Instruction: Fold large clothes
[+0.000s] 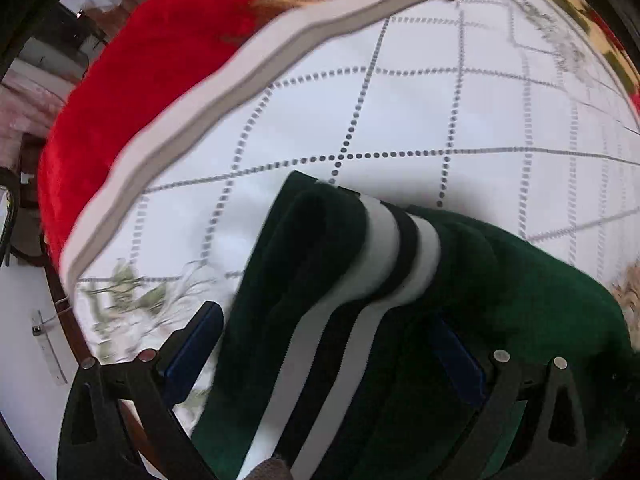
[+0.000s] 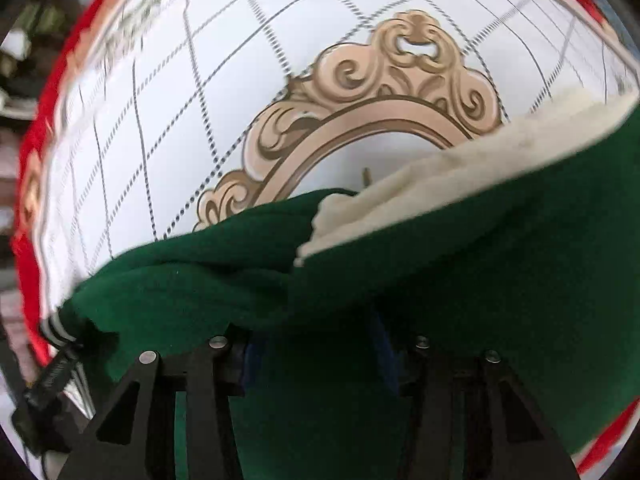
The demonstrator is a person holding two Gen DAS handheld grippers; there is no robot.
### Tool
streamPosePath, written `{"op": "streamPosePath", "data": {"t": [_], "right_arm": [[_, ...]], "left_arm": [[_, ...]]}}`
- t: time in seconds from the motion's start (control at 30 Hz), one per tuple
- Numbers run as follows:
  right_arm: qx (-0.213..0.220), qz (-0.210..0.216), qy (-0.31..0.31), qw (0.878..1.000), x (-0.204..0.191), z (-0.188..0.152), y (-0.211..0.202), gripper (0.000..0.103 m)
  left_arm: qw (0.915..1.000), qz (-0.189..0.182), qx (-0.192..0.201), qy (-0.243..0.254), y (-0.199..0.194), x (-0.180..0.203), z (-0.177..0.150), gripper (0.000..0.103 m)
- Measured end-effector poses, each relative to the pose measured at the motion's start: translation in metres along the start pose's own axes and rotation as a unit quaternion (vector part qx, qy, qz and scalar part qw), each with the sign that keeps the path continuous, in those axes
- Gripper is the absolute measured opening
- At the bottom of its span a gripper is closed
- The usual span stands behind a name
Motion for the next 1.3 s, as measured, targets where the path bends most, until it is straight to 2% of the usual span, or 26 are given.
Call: {"op": "streamPosePath", "data": {"t": [0.03, 0.1, 0.13, 0.2, 0.33, 0.4, 0.43, 0.5, 0.53, 0.6, 0.67, 0.73, 0.83, 0.9, 0.93, 0.97, 1.0, 1.03, 1.1, 1.2, 1.23, 1.3], "right_arm": [[-0.005, 0.007, -0.001, 1.0, -0.001, 0.0, -0.005, 0.052], [-0.013, 0.073, 0.012, 0.997, 0.003, -0.01, -0.022, 0.052], [-0.017, 0.089, 0.02, 0.996, 0.007, -0.02, -0.03, 0.052], [-0.021, 0.082, 0.015, 0.996, 0.013, -0.035, -0.036, 0.052], [-0.043, 0.045, 0.008, 0.998, 0.027, -0.066, -0.007, 0.052], [-0.033, 0.023, 0.0, 0.999, 0.027, -0.063, 0.008, 0.054], [-0.033, 0.021, 0.008, 0.999, 0.025, -0.06, 0.01, 0.059], [-0.044, 0.045, 0.017, 0.998, 0.019, -0.058, 0.011, 0.092], [-0.045, 0.053, 0.016, 0.997, 0.018, -0.057, 0.007, 0.093], [-0.028, 0.082, 0.019, 0.996, 0.027, -0.062, -0.012, 0.091], [0.001, 0.13, 0.049, 0.99, 0.057, -0.076, -0.044, 0.091], [0.036, 0.155, 0.085, 0.984, 0.101, -0.092, -0.077, 0.091], [0.096, 0.151, 0.165, 0.97, 0.193, -0.119, -0.123, 0.091], [0.13, 0.148, 0.23, 0.953, 0.266, -0.143, -0.142, 0.091], [0.14, 0.141, 0.264, 0.944, 0.309, -0.156, -0.145, 0.091], [0.143, 0.141, 0.285, 0.937, 0.335, -0.162, -0.141, 0.091], [0.15, 0.155, 0.306, 0.927, 0.366, -0.168, -0.137, 0.091], [0.16, 0.191, 0.328, 0.911, 0.402, -0.175, -0.125, 0.091], [0.178, 0.255, 0.345, 0.886, 0.439, -0.177, -0.104, 0.091], [0.191, 0.332, 0.346, 0.857, 0.447, -0.162, -0.061, 0.091], [0.205, 0.368, 0.339, 0.841, 0.452, -0.154, -0.055, 0.091], [0.232, 0.402, 0.323, 0.825, 0.437, -0.13, -0.046, 0.091]], "left_arm": [[0.9999, 0.003, 0.009, 0.009, -0.01, -0.006, -0.004, 0.103], [0.9991, 0.021, 0.023, 0.029, -0.023, -0.015, -0.017, 0.103], [0.9985, 0.031, 0.025, 0.036, -0.025, -0.019, -0.024, 0.103], [0.9969, 0.051, 0.024, 0.054, -0.015, -0.026, -0.041, 0.103], [0.9985, 0.024, 0.026, 0.042, 0.019, -0.027, -0.045, 0.103], [0.9981, 0.035, 0.028, 0.043, 0.017, -0.024, -0.042, 0.103], [0.9972, 0.047, 0.033, 0.048, 0.011, -0.023, -0.041, 0.103], [0.9948, 0.068, 0.046, 0.059, -0.007, -0.018, -0.045, 0.103], [0.9944, 0.07, 0.05, 0.06, -0.013, -0.017, -0.046, 0.103], [0.995, 0.051, 0.056, 0.066, -0.035, -0.007, -0.054, 0.103], [0.9938, 0.039, 0.062, 0.084, -0.051, 0.009, -0.062, 0.103], [0.9917, 0.024, 0.071, 0.104, -0.077, 0.049, -0.081, 0.103], [0.986, 0.0, 0.073, 0.15, -0.083, 0.115, -0.091, 0.103], [0.9817, -0.015, 0.07, 0.177, -0.083, 0.151, -0.104, 0.103], [0.9789, -0.017, 0.076, 0.189, -0.081, 0.17, -0.113, 0.103], [0.9761, -0.012, 0.081, 0.201, -0.082, 0.185, -0.116, 0.103], [0.9723, -0.003, 0.088, 0.217, -0.074, 0.201, -0.123, 0.103], [0.9681, 0.012, 0.094, 0.232, -0.066, 0.218, -0.128, 0.103], [0.9622, 0.034, 0.077, 0.259, -0.049, 0.242, -0.137, 0.103], [0.9599, 0.05, 0.096, 0.259, -0.048, 0.248, -0.135, 0.103], [0.9593, 0.05, 0.096, 0.261, -0.049, 0.25, -0.135, 0.103], [0.9588, 0.046, 0.094, 0.264, -0.046, 0.247, -0.132, 0.103]]}}
Point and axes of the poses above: each gripper's, at about its wrist camera, not at the fingertips, and y roughly the way its jaws point, x to its right, z to its top, the point moved 2 cm from there along y, roughly the way its jaws point, and after that the axes turned 6 degrees about z, right-handed, at the moved point
